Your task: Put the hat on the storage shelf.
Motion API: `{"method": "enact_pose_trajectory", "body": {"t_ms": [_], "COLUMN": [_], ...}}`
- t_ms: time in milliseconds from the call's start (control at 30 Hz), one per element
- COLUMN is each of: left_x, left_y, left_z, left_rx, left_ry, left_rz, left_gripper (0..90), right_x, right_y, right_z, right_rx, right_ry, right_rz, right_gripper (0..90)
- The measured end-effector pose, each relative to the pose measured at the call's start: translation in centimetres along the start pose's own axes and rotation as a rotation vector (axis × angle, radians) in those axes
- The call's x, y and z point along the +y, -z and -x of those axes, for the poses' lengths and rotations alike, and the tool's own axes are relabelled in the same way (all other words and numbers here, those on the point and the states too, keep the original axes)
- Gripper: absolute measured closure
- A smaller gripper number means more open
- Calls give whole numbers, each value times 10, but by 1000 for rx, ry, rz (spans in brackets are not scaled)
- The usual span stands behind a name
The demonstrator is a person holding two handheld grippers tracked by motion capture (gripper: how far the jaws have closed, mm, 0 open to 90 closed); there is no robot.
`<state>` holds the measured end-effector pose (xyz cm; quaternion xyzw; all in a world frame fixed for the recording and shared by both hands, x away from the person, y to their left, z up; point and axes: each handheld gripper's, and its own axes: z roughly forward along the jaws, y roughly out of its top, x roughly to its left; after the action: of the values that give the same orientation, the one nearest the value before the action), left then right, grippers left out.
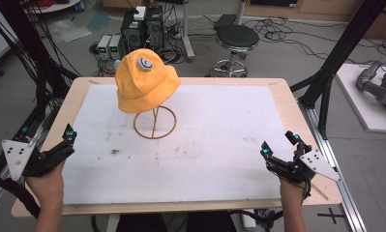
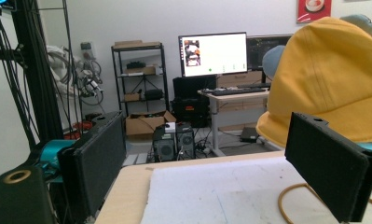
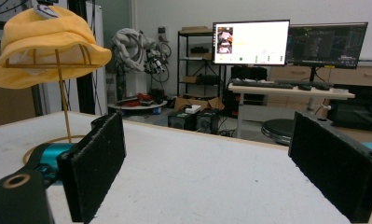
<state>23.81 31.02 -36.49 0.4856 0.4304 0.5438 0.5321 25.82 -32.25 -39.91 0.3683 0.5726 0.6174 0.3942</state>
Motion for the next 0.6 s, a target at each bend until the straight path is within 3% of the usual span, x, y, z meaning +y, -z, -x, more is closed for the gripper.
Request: {"method": "enact_pose_trajectory", "body": {"t_ms": [133, 600], "left_x": [-11, -26], "left_y": [4, 1], "left_z": [1, -4], "left_rx": [-15, -42], "left_ry": [0, 88], "left_rz": [5, -19], "left_gripper": [127, 129], "right_x": [-5, -10], "right_y": [-1, -2], "right_z": [1, 0], "right_rx": [-9, -6], "right_ry": [-6, -10], "right_rz": [-10, -20], "right_gripper": [107, 107]}}
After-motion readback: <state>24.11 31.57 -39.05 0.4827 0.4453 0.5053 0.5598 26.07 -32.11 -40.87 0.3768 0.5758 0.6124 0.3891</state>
